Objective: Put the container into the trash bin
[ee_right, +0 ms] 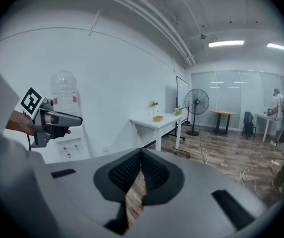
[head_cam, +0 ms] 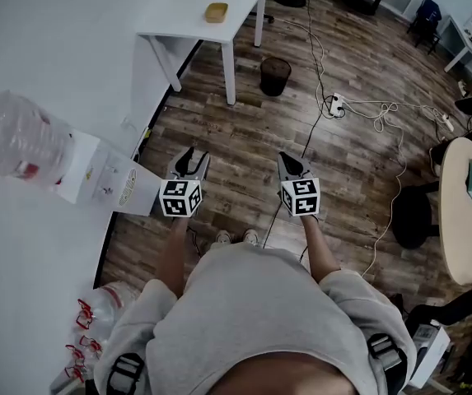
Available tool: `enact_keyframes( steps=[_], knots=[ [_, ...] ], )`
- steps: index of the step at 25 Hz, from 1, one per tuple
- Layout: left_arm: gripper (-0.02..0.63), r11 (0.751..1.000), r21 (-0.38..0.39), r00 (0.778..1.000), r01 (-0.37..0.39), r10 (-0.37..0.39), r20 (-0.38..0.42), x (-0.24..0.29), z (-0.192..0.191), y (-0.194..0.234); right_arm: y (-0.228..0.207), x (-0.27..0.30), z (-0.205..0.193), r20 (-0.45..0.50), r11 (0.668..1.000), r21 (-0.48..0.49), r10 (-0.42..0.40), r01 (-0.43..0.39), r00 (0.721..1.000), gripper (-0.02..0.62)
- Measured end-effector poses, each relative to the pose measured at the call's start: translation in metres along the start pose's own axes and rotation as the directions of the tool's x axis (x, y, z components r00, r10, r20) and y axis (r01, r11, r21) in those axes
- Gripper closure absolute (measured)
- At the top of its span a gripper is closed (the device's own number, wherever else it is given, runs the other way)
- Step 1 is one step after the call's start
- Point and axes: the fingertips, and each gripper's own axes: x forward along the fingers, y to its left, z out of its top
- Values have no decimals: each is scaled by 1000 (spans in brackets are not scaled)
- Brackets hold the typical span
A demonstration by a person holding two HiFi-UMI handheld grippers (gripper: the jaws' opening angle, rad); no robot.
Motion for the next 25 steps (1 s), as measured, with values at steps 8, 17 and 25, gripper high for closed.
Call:
enact_keyframes(
  steps=[8,17,25],
  knots=[
    [416,999,-33,1000,-19,19,-20,5,-16,-3,-10,8,-11,-7,1000,2,-2,2,1000,581],
    [417,1000,-16,999,-27,26,-36,32,-19,3,-26,31,-13,-23,1000,-3,-12,12,1000,581],
    [417,999,-33,999,-22,21,-44,73,-16,28,-39,75,-8,-43,1000,-6,-6,6,999,581]
  ],
)
